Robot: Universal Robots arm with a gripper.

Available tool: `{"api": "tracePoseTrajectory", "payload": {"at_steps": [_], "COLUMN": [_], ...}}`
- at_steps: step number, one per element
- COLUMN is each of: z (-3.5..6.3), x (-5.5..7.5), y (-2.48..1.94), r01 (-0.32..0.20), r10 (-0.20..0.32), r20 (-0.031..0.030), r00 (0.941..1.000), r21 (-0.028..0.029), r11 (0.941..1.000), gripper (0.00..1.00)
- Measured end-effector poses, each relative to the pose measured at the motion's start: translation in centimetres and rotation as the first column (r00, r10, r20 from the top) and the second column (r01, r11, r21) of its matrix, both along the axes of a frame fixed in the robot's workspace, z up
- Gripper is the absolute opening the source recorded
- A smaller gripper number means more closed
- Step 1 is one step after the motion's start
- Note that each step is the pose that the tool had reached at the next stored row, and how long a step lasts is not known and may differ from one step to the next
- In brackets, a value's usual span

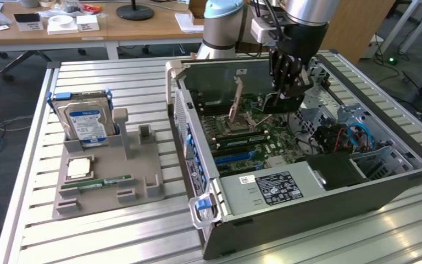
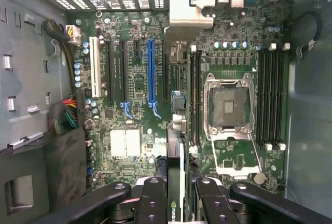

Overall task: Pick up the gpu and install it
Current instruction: 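Insert the gpu into the slot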

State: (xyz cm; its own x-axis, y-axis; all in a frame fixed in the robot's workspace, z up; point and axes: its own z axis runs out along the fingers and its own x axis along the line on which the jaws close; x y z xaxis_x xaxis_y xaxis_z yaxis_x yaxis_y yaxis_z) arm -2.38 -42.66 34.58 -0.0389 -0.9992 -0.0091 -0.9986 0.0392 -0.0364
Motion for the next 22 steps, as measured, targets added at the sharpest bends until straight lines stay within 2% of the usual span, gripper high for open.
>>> {"api": "tracePoseTrajectory", "payload": {"at_steps": [22], "z": [-0.91], "x": [-0.99], "y": [0.00], "r01": [0.000], "r10": [0.000], "r20": [0.0001], "r00": [1.0000], "r21": [0.0001], "r11": [1.0000], "gripper": [0.26]}}
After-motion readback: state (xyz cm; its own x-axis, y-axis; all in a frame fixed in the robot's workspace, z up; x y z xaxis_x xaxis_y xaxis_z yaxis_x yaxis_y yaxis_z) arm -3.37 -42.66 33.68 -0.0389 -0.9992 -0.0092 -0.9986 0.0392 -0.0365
